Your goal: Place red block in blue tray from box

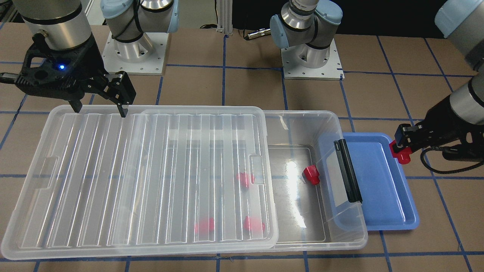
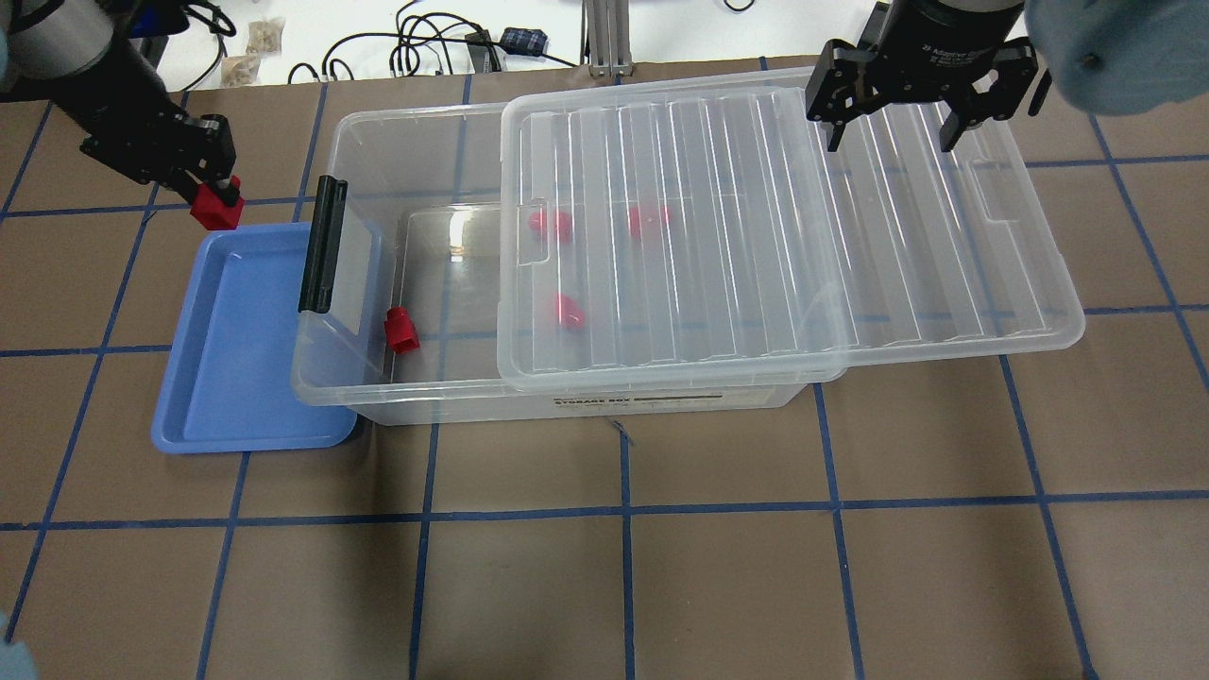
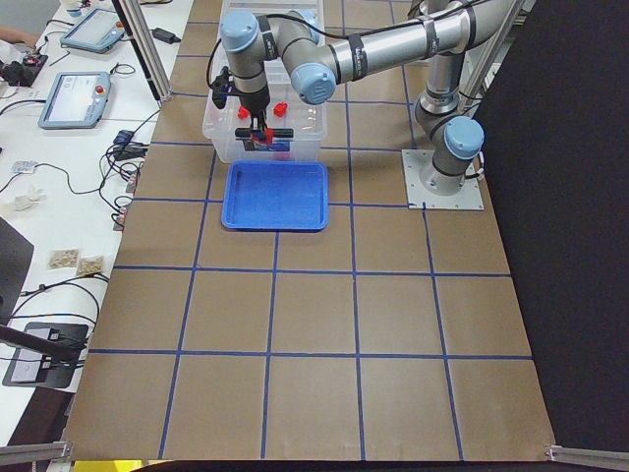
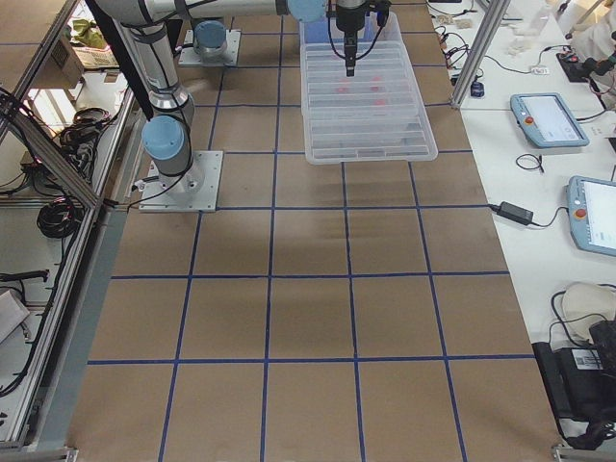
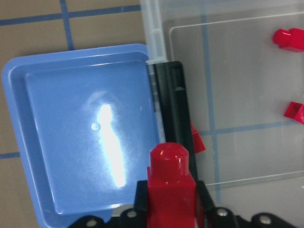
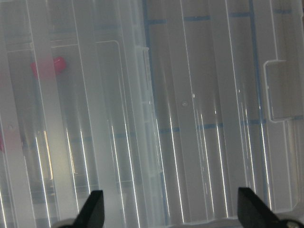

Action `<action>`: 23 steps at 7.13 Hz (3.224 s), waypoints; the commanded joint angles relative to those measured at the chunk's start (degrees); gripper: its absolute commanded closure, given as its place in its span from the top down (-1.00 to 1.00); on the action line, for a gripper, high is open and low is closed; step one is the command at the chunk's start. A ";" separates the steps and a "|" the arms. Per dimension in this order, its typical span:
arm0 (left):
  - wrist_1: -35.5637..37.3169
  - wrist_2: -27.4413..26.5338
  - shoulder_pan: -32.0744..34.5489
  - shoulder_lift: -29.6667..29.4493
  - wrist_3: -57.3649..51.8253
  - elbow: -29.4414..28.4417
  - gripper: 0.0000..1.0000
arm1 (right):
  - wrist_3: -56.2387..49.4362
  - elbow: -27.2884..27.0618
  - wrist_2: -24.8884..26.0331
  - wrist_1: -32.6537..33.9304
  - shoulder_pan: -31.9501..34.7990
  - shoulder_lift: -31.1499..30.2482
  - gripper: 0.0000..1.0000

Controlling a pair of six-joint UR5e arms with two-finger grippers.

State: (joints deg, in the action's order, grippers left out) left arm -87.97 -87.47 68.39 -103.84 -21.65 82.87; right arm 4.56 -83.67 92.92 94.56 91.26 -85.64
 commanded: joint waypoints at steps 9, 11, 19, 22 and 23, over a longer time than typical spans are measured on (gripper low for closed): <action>18.98 -3.67 -2.65 -10.14 0.29 14.78 -1.00 | -38.67 -3.76 -0.28 13.71 -27.37 15.58 1.00; 21.08 -3.32 -2.56 -12.25 0.46 14.78 -1.00 | -34.55 -4.57 -2.20 13.55 -26.40 15.15 1.00; 16.90 -3.50 -2.12 -7.54 0.73 12.77 1.00 | -24.98 -4.92 -6.17 13.02 -17.45 14.01 1.00; 0.31 -3.76 -1.34 0.54 2.39 3.56 1.00 | -16.98 -4.92 -6.00 13.28 -11.57 13.31 1.00; -3.40 -3.67 -0.20 3.70 2.66 1.70 1.00 | -16.17 -4.92 -6.00 13.55 -10.33 13.22 1.00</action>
State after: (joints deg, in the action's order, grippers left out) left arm -86.15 -91.21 67.12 -103.71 -19.60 87.45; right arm -13.54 -88.59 86.89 107.81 79.05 -72.31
